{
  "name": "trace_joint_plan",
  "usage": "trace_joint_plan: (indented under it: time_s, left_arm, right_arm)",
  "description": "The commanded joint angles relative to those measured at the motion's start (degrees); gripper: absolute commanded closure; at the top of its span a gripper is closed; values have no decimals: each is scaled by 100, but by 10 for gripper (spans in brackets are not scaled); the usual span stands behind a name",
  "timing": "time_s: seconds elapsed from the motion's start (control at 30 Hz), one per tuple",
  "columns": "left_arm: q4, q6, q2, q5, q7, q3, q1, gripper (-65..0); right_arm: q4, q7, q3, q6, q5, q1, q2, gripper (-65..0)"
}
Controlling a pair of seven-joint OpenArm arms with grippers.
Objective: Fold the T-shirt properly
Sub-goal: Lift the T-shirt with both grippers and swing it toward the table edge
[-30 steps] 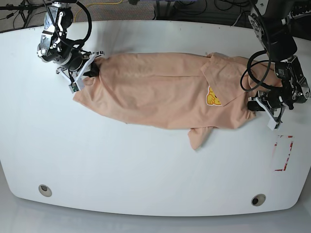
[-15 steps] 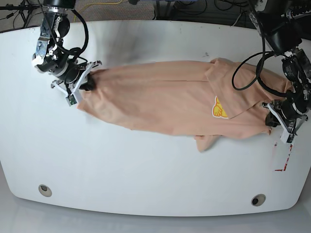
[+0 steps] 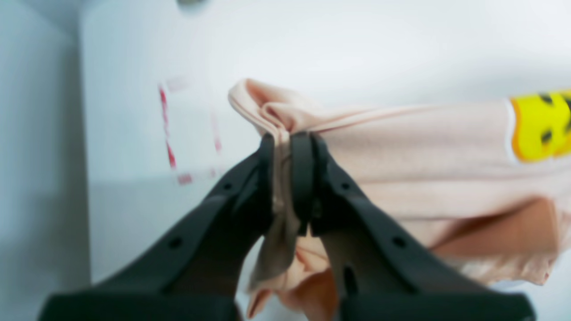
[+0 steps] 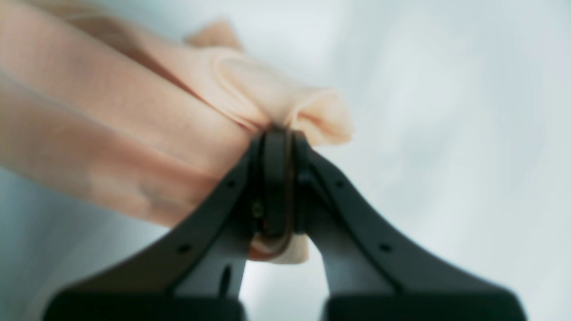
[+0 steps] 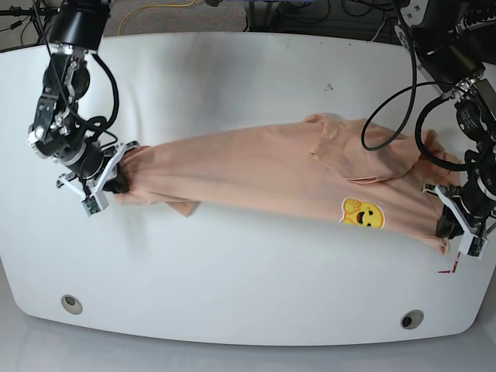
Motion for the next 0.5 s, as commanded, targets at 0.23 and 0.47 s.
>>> trace_joint_plan:
  time_s: [0.23, 0.47]
  left_arm:
    - [85, 12, -129, 48, 572, -61, -1523, -17]
    - [76, 12, -129, 48, 792, -26, -2604, -21]
  right_arm:
    - [-377, -192, 2, -2, 17, 1756, 549, 0]
    - [-720, -315, -543, 7, 26, 2934, 901, 0]
